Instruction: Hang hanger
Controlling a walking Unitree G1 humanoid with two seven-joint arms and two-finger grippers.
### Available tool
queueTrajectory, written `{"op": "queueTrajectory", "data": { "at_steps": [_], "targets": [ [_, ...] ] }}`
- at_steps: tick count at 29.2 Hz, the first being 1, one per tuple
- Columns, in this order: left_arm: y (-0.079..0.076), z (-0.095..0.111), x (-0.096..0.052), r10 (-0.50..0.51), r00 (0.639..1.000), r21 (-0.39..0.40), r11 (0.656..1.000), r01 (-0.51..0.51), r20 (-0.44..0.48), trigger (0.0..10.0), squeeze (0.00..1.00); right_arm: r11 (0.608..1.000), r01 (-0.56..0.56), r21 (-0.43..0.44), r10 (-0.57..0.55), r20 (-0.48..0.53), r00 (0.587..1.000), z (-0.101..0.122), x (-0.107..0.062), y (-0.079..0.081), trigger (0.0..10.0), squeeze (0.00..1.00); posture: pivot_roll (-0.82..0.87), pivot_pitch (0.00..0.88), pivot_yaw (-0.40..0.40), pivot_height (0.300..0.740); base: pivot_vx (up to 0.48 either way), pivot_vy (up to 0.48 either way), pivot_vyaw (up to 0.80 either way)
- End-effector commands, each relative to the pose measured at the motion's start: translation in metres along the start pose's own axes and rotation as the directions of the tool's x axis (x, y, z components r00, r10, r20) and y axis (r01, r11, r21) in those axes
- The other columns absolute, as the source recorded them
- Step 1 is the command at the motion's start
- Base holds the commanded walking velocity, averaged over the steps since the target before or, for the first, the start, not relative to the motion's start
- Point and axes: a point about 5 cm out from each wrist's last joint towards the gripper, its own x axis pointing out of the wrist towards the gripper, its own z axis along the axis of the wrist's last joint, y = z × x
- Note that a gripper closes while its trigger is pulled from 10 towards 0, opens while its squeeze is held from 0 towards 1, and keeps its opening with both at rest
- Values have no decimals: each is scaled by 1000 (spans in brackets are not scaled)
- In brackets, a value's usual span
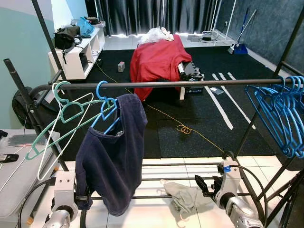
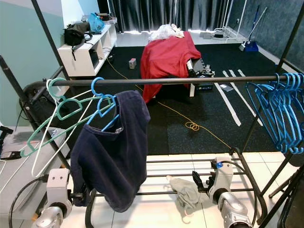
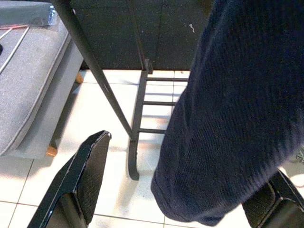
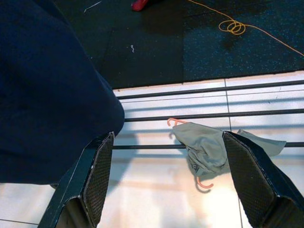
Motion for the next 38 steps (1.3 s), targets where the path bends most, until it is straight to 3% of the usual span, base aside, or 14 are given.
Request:
{"op": "queueTrajectory", "data": {
  "at_steps": [1,8,16,18,30,34,35,37,38],
  "targets": [
    [2,-3,1,29,999,-38,999,-30,-18,10000,0,1000,0,11,0,-3,1000,-2,-1,-1,10000,0,36,0,-2,740,0,0,0],
    [3,-12,-2,-7,998,-23,1000,5,-59,10000,0,1000,0,9,0,11,1000,-2,-2,1,10000,0,28,0,35,740,0,0,0],
    [-1,-10,1,8,998,-44,999,-11,-62,10000,0,1000,-1,5,1,15,1000,1,-1,1,10000,0,23,0,18,740,0,0,0],
    [5,-13,-2,20,998,-51,998,-23,-58,10000,0,1000,0,5,0,14,1000,2,-2,-2,10000,0,4,0,6,740,0,0,0],
    [8,-20,-7,47,997,-84,995,-53,-66,10000,0,1000,15,3,-15,21,1000,5,-6,-9,10000,0,-15,0,0,740,-423,0,0],
    [12,-13,-5,68,997,-116,991,-71,-29,10000,0,1000,18,3,-18,17,1000,5,-6,-10,10000,0,-24,0,-1,740,-442,0,0],
    [22,-8,-7,92,996,-129,988,-89,12,10000,0,998,53,-16,-53,5,999,6,-7,-14,10000,0,-21,0,-6,740,0,0,0],
    [22,-8,-7,92,996,-129,988,-89,12,10000,0,998,53,-16,-53,5,999,6,-7,-14,10000,0,-21,0,-6,740,0,0,0],
    [31,-3,-10,110,993,-131,986,-102,53,10000,0,996,83,-44,-83,-2,997,9,-6,-18,10000,0,-19,0,-8,740,0,0,0]
  ]
}}
